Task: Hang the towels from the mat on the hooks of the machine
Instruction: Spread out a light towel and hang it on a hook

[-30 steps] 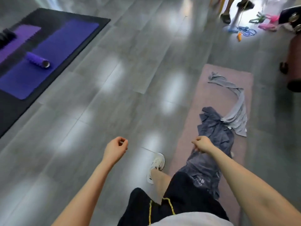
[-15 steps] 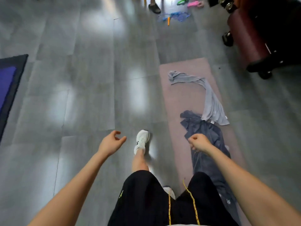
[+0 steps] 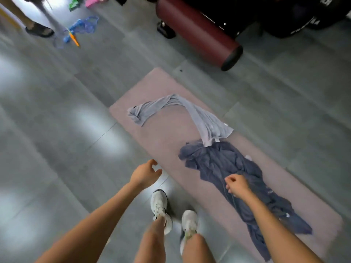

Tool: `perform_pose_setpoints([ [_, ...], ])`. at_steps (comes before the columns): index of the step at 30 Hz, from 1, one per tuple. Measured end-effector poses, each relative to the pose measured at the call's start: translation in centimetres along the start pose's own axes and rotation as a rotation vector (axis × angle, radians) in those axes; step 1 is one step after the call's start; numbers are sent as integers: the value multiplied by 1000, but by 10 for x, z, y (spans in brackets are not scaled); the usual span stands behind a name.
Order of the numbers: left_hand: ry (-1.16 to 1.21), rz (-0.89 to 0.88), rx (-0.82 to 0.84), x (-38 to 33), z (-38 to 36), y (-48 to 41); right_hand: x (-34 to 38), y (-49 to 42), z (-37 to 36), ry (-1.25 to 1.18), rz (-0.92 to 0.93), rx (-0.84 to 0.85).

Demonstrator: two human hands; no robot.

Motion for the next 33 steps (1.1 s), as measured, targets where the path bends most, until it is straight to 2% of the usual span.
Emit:
perform_pose_setpoints([
  [6, -78, -44, 36, -32, -26, -146, -10, -125, -39, -21, -43, -16],
  [10, -110, -48, 49, -40, -71, -248, -5, -214, -69, 22, -19, -29],
  [14, -174, -81, 40, -43, -121, -349, -7, -319, -105, 104, 6, -112],
  [19, -211, -158, 28, -41, -175, -463, -26, -445, -160, 328, 23, -192],
  [23, -249, -223, 14, -36, -200, -520, -43, -512, -188, 498, -19, -317],
  [26, -219, -251, 8, -36, -202, -534, -47, -522, -193, 576, 96, -474],
  [28, -188, -273, -34, -41, -192, -525, -40, -500, -187, 471, 207, -536],
  [30, -181, -339, -127, -53, -173, -502, -24, -459, -170, 402, 384, -614],
  [33, -256, -531, -290, -86, -134, -449, 13, -376, -132, 333, 600, -678],
])
Point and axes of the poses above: each hand's wrist, its own y-axis away from the middle knuckle, its own z-axis out of the back of the hand, x = y × z, the point moved 3 cm from there along -y, towards the middle knuckle, and after that the axes turned 14 degrees about -y, right-handed, at the moved point
